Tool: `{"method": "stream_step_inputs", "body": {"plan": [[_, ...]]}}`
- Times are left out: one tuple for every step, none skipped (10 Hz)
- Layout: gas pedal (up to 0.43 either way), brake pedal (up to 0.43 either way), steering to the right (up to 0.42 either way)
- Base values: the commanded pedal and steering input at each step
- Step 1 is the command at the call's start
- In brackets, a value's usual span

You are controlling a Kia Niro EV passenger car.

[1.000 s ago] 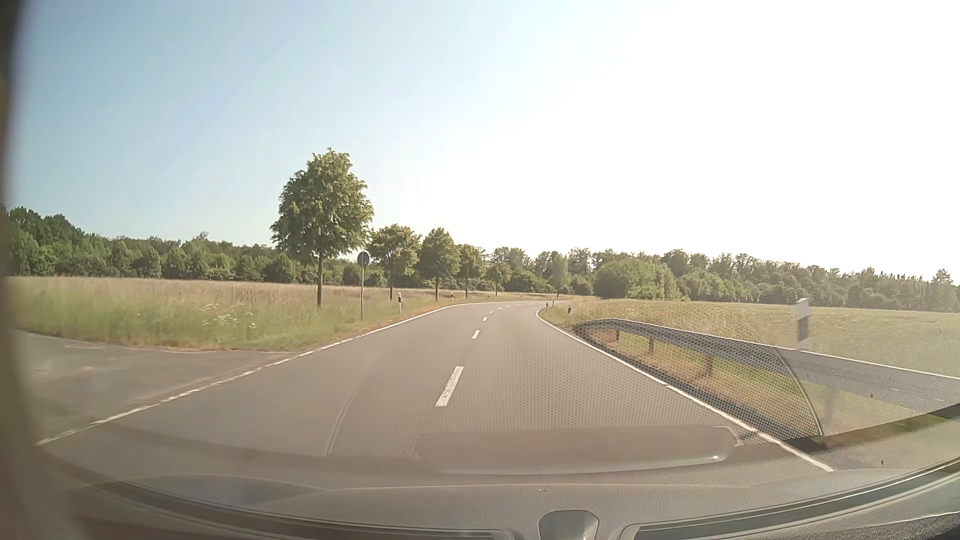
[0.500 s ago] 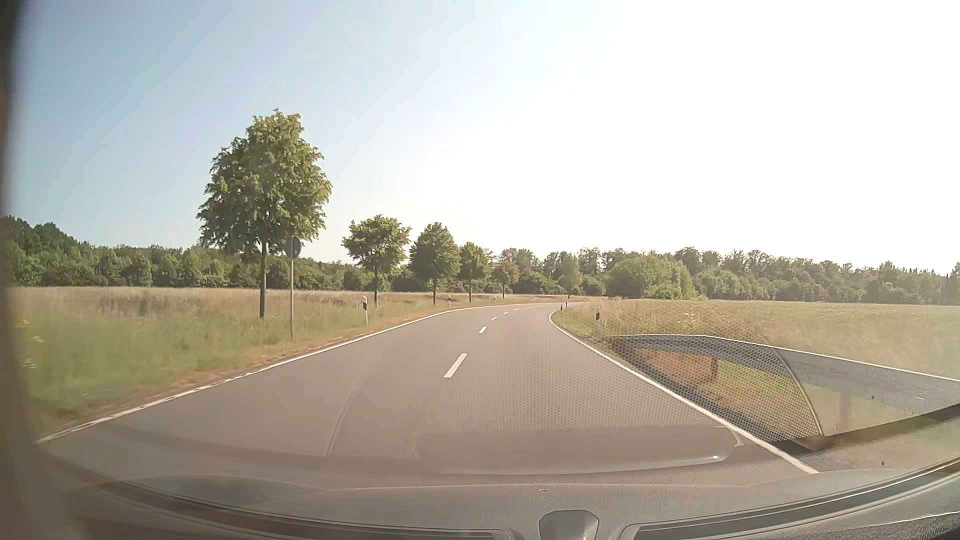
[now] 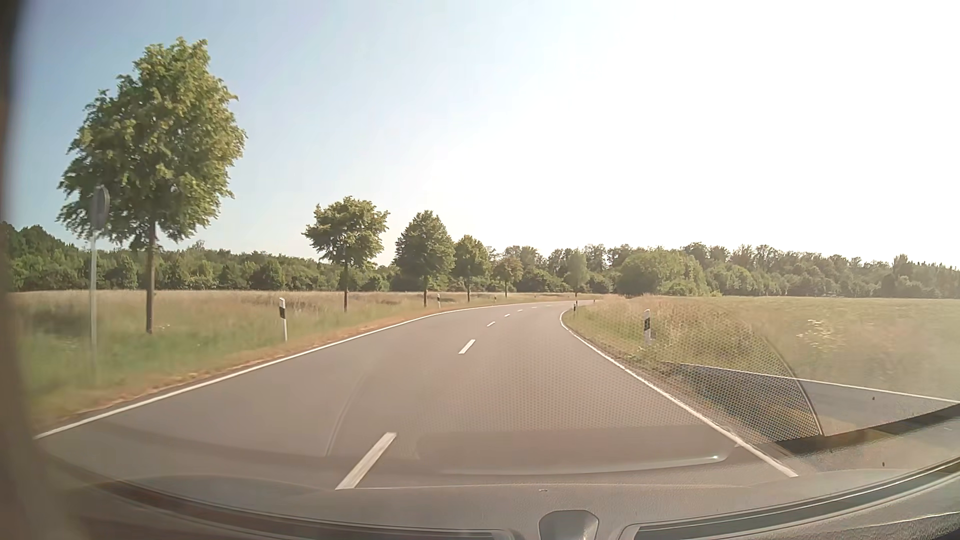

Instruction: Follow the waypoints while adhering to traffic rules and regulations

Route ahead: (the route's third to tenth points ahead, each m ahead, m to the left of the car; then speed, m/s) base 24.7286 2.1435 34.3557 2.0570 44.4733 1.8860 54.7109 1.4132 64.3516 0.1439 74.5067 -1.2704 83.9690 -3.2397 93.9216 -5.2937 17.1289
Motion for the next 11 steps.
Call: {"method": "stream_step_inputs", "body": {"plan": [[0.13,0.006,0.003],[0.13,0.006,0.006],[0.138,0.006,0.007],[0.15,0.006,0.008],[0.157,0.006,0.009],[0.177,0.006,0.009],[0.189,0.006,0.01],[0.189,0.006,0.01],[0.197,0.006,0.01],[0.197,0.006,0.01],[0.197,0.006,0.01]]}}
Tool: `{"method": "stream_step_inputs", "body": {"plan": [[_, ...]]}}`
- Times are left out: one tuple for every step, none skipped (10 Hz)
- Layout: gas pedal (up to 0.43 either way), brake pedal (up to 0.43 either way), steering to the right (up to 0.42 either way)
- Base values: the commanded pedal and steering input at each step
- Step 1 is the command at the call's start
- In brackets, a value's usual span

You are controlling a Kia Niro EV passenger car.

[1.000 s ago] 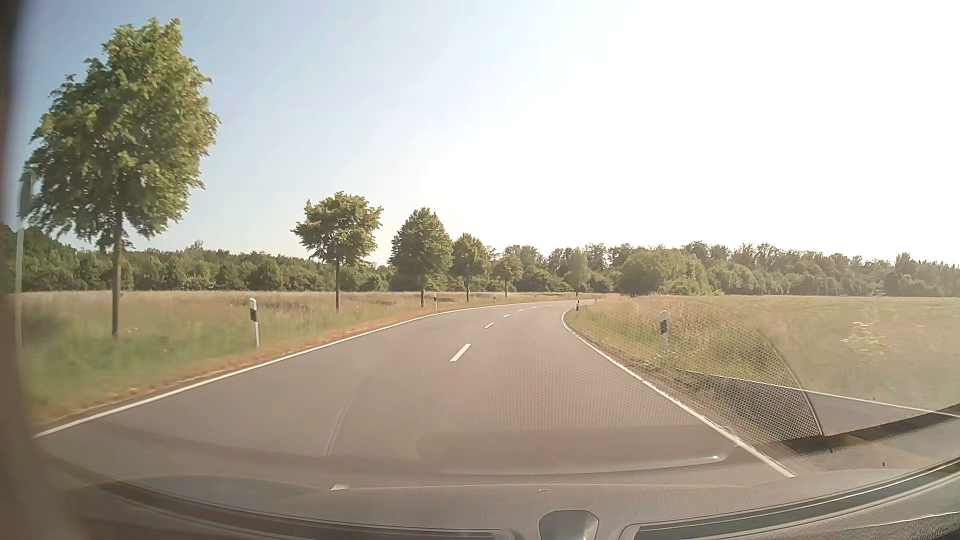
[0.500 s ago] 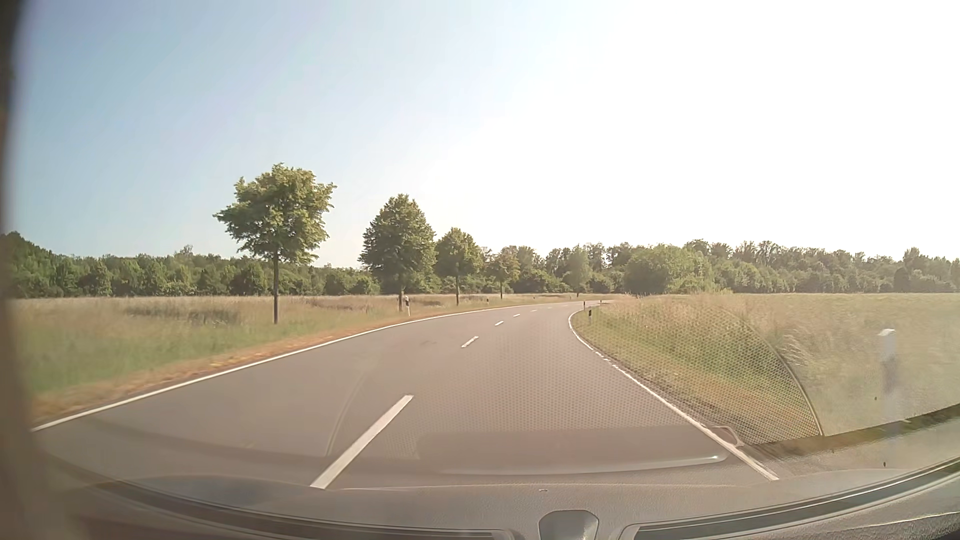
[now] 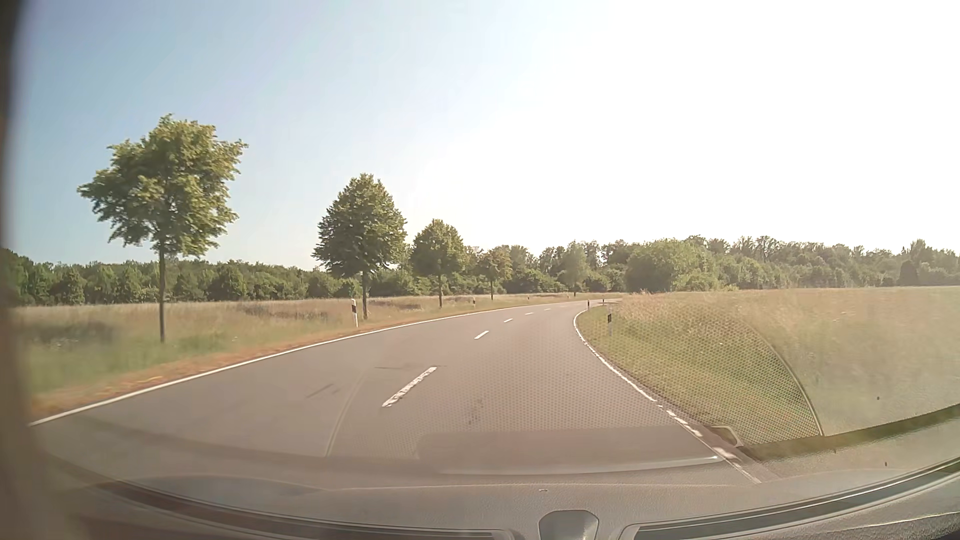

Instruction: Follow the waypoints while adhering to traffic rules and regulations

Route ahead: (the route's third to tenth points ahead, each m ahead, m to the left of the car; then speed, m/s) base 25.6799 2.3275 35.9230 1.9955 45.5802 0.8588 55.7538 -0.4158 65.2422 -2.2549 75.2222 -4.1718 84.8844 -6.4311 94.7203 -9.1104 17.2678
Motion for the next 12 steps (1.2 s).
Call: {"method": "stream_step_inputs", "body": {"plan": [[0.197,0.006,0.01],[0.197,0.006,0.01],[0.209,0.006,0.011],[0.209,0.006,0.012],[0.209,0.006,0.016],[0.209,0.006,0.018],[0.209,0.006,0.019],[0.22,0.006,0.018],[0.22,0.006,0.019],[0.22,0.006,0.018],[0.22,0.006,0.019],[0.22,0.006,0.018]]}}
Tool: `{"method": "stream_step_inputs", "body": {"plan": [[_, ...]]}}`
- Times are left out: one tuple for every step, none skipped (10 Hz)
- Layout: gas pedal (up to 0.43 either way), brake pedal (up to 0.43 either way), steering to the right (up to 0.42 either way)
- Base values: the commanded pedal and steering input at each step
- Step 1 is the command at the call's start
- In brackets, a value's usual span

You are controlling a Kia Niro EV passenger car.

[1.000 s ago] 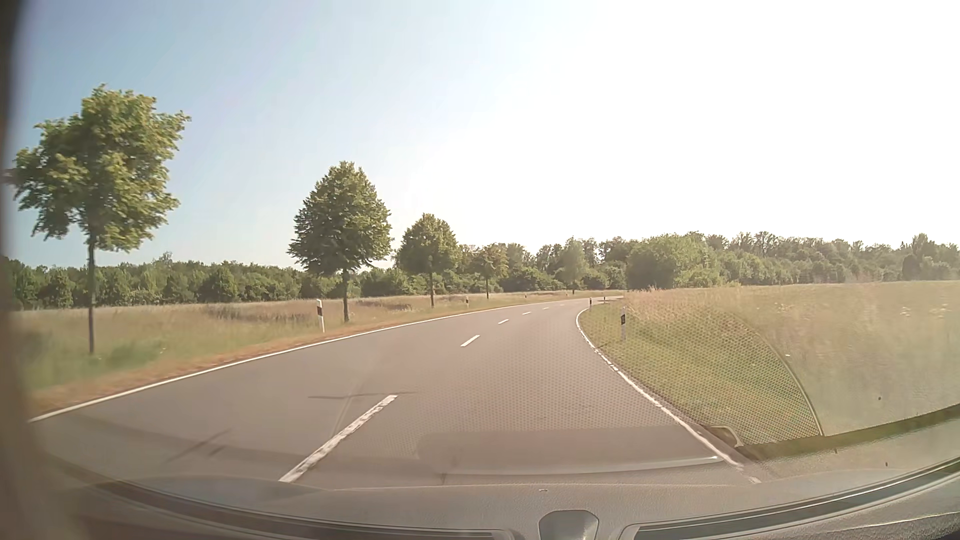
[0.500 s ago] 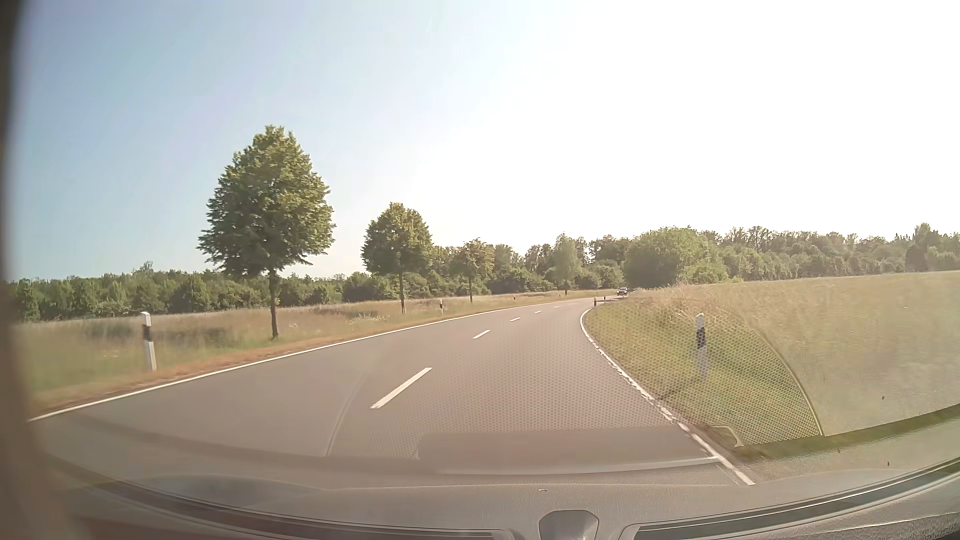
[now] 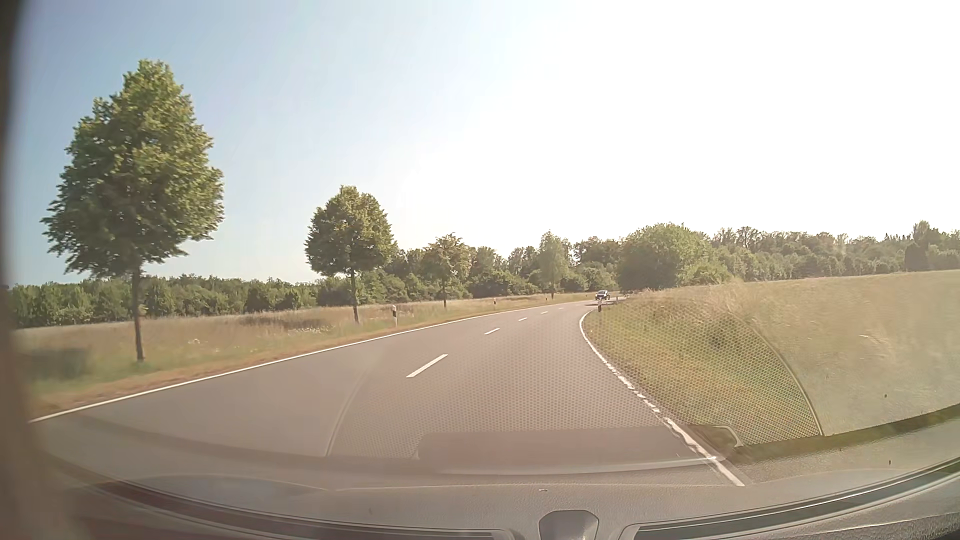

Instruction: Follow the waypoints while adhering to traffic rules and regulations

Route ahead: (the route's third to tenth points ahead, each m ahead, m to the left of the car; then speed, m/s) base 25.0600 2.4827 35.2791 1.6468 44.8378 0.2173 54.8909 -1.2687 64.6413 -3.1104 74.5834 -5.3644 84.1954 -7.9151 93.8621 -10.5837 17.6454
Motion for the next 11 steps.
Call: {"method": "stream_step_inputs", "body": {"plan": [[0.22,0.006,0.018],[0.22,0.006,0.019],[0.22,0.006,0.018],[0.228,0.006,0.018],[0.228,0.006,0.018],[0.228,0.006,0.018],[0.228,0.006,0.018],[0.228,0.006,0.018],[0.228,0.006,0.018],[0.228,0.006,0.018],[0.228,0.006,0.019]]}}
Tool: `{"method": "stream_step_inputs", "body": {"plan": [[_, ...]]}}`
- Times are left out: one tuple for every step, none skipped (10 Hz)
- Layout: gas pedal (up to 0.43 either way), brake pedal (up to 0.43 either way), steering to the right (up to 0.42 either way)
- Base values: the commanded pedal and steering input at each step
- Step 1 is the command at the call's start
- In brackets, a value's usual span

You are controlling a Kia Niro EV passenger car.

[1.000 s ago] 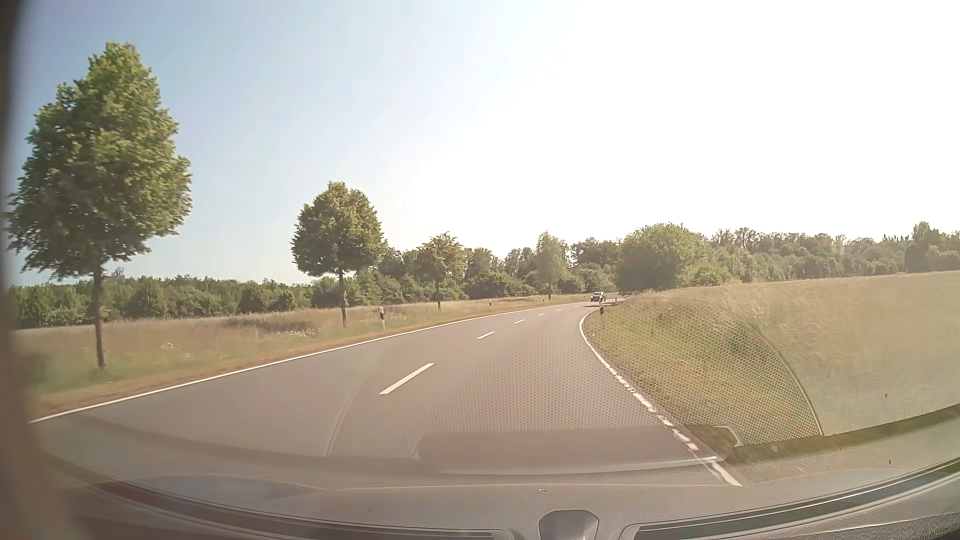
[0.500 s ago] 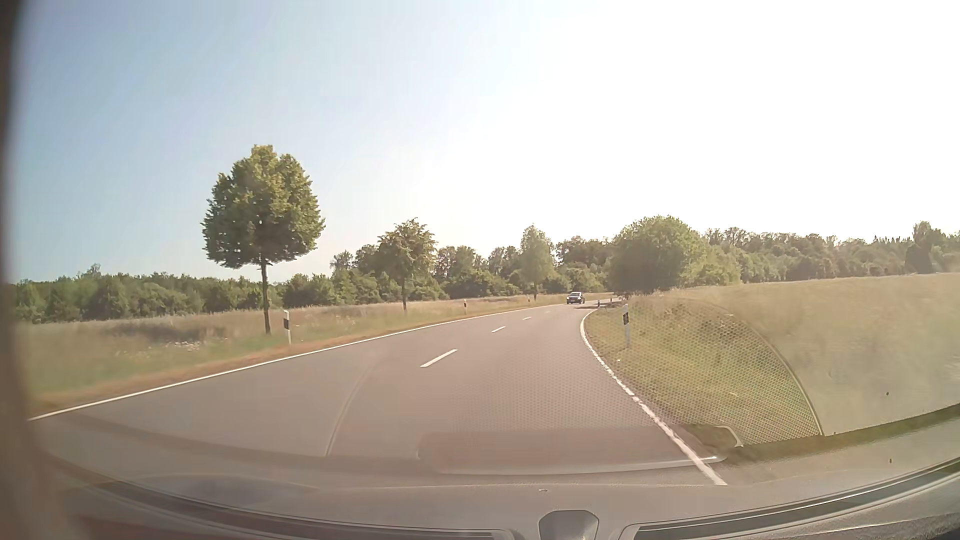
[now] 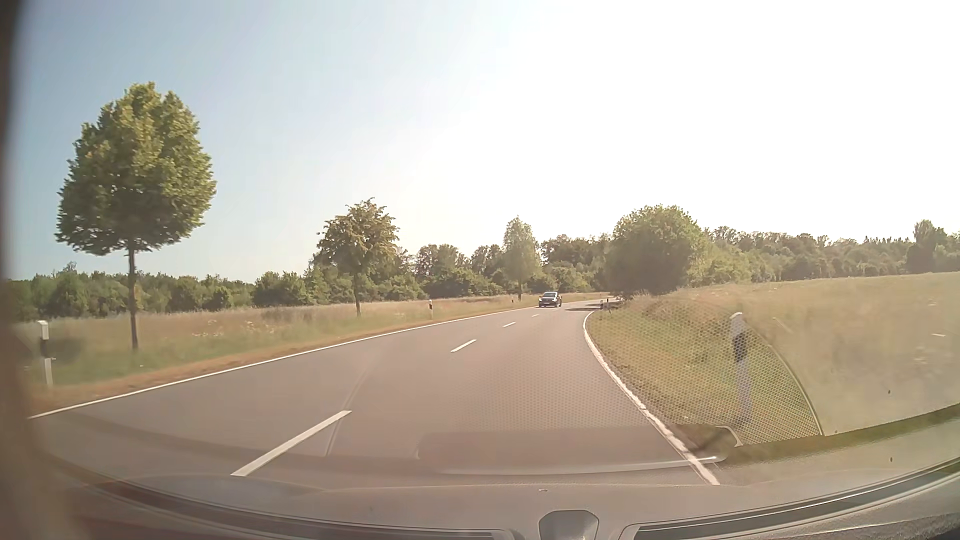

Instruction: Follow the waypoints while adhering to traffic rules and regulations

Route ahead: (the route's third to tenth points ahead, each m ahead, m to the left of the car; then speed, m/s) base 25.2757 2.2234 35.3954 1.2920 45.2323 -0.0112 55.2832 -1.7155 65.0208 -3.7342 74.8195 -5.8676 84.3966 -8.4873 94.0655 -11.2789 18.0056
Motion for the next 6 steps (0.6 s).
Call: {"method": "stream_step_inputs", "body": {"plan": [[0.228,0.006,0.018],[0.228,0.006,0.019],[0.228,0.006,0.02],[0.228,0.006,0.02],[0.228,0.006,0.02],[0.228,0.006,0.021]]}}
